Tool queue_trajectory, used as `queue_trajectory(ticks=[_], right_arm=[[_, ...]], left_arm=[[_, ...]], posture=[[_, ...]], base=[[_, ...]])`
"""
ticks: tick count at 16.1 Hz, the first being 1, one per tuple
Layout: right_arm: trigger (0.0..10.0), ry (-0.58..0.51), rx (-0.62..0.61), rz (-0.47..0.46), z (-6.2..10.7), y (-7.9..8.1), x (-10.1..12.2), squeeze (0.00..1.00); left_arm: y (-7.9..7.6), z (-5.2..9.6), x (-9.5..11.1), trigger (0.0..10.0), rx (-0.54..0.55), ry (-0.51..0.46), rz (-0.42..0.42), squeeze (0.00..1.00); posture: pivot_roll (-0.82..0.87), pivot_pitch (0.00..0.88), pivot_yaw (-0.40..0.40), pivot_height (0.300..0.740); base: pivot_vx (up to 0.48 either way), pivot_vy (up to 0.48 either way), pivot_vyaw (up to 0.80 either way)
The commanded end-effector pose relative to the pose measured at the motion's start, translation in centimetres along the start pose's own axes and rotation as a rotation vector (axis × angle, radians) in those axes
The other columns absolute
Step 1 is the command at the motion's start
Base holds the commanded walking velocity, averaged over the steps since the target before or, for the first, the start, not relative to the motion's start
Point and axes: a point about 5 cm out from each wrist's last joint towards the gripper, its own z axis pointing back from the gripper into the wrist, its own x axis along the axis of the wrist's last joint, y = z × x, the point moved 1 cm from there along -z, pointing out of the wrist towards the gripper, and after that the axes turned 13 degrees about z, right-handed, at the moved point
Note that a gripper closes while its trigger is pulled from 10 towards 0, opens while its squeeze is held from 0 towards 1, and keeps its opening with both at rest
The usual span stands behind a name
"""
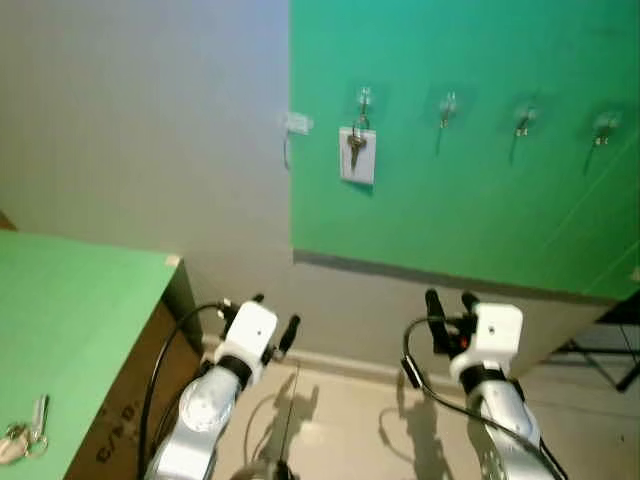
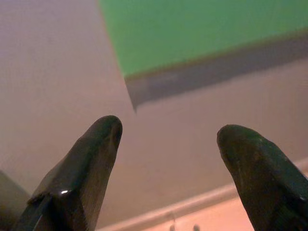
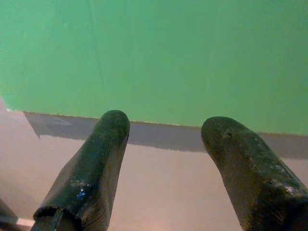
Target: Hang keys on a hook
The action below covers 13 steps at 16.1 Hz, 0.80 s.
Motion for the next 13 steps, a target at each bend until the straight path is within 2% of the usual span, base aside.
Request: queue_trajectory(ticks=[1, 2, 3, 5, 7, 8, 10, 13], right_arm=[[10.0, -0.031, -0.013, -0.017, 0.0, -0.4, 0.7, 0.0], [10.0, -0.018, -0.003, -0.032, 0.1, -0.4, 0.3, 0.0], [10.0, -0.011, -0.004, -0.038, 0.2, -0.4, 0.2, 0.0], [10.0, 0.023, -0.044, -0.047, 0.1, -0.7, -0.4, 0.0], [10.0, 0.04, -0.056, -0.046, 0.5, -0.8, -0.9, 0.0], [10.0, 0.054, -0.103, -0.019, 1.4, -2.2, -1.5, 0.0], [10.0, 0.068, -0.134, 0.003, 1.9, -3.2, -1.9, 0.0], [10.0, 0.064, -0.138, 0.007, 1.7, -2.4, -1.9, 0.0]], left_arm=[[0.4, -0.5, 1.7, 10.0, 0.013, -0.062, -0.004, 0.0], [1.1, -1.3, 1.6, 10.0, 0.104, -0.033, 0.125, 0.0], [1.2, -1.4, 1.6, 10.0, 0.122, -0.029, 0.161, 0.0], [0.5, -1.9, 1.5, 10.0, 0.109, -0.031, 0.184, 0.0], [0.9, -1.9, 0.7, 10.0, 0.128, -0.004, 0.203, 0.0], [1.1, -2.2, 0.3, 10.0, 0.118, 0.027, 0.182, 0.0], [0.7, -3.3, 1.3, 10.0, 0.075, 0.013, 0.184, 0.0], [0.7, -4.9, 2.9, 10.0, 0.04, -0.007, 0.165, 0.0]], posture=[[-0.11, 0.0, 0.031, 0.74], [-0.13, 0.0, 0.03, 0.74], [-0.13, 0.0, 0.03, 0.74], [-0.15, 0.0, 0.032, 0.74], [-0.17, 0.0, 0.047, 0.74], [-0.21, 0.0, 0.069, 0.74], [-0.23, 0.0, 0.082, 0.74], [-0.26, 0.0, 0.108, 0.74]], base=[[0.0, 0.0, 0.0], [0.0, 0.0, 0.0], [0.0, 0.0, 0.0], [0.0, 0.0, 0.0], [0.0, 0.0, 0.0], [0.0, 0.0, 0.0], [0.0, 0.0, 0.0], [0.0, 0.0, 0.0]])
